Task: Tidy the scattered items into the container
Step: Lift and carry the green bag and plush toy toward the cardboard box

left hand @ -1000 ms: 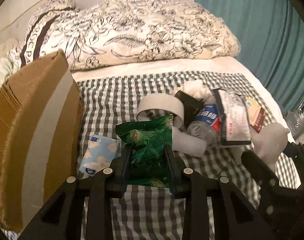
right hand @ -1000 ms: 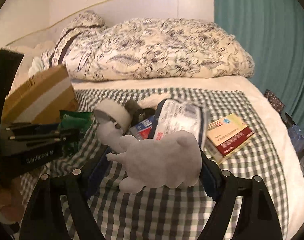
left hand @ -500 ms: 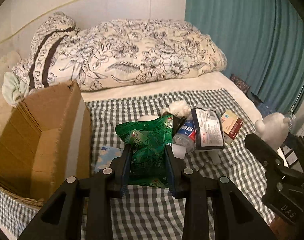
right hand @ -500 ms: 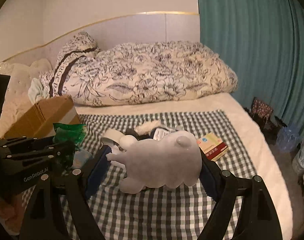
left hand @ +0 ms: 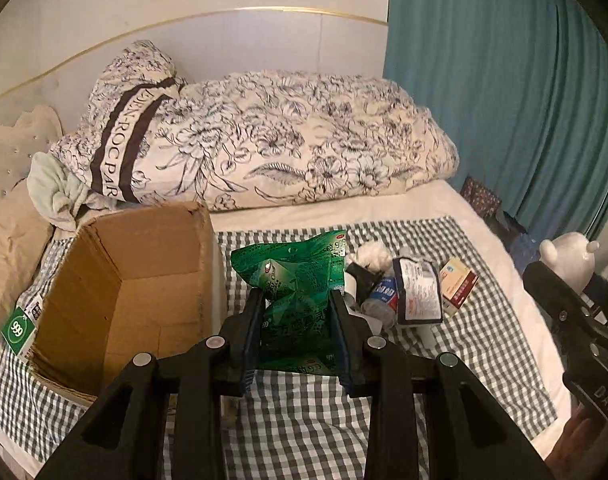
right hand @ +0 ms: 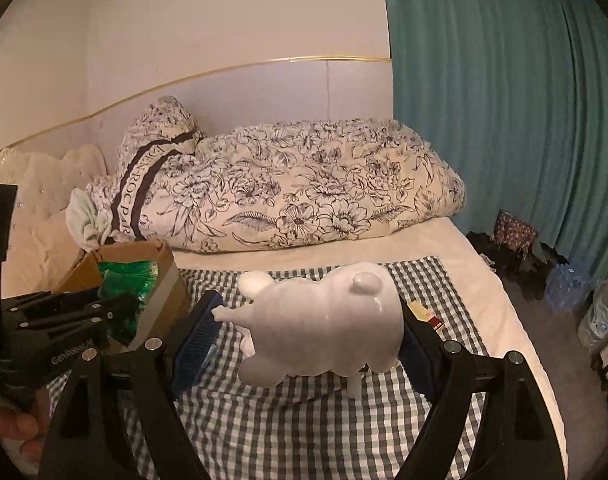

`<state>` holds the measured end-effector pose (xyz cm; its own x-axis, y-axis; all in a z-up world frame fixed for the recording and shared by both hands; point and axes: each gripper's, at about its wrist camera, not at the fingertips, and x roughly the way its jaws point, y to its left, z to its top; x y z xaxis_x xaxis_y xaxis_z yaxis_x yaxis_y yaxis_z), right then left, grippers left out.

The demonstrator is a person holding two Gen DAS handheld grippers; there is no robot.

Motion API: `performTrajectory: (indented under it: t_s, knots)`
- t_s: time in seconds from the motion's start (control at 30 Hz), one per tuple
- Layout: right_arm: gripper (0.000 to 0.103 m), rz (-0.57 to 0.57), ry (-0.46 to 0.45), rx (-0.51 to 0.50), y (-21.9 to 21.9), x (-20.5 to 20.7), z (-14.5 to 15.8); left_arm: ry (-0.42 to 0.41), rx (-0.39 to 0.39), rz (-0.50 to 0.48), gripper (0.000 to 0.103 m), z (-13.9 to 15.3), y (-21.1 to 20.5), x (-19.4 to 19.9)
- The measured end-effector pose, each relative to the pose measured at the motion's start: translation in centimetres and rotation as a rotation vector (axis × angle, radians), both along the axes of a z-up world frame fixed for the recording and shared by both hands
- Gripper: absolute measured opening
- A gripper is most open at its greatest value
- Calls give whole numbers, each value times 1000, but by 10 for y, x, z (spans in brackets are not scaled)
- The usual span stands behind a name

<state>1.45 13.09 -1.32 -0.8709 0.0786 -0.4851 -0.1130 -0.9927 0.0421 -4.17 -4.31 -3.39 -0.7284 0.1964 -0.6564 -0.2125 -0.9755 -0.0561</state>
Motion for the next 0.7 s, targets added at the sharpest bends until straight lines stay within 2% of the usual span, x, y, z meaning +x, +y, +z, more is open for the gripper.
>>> performTrajectory:
  t_s: [0.23,0.43,0.7]
  knots:
    - [82,-2,36,8,-14,8,25,45,12,-11,32,23,-12,10]
    - [82,7,40,9,-24,3,32,50,24,-1,32,28,-22,8]
    - [82,50,43,19,-51,-10,38,60,23,58,32,32,-51,2]
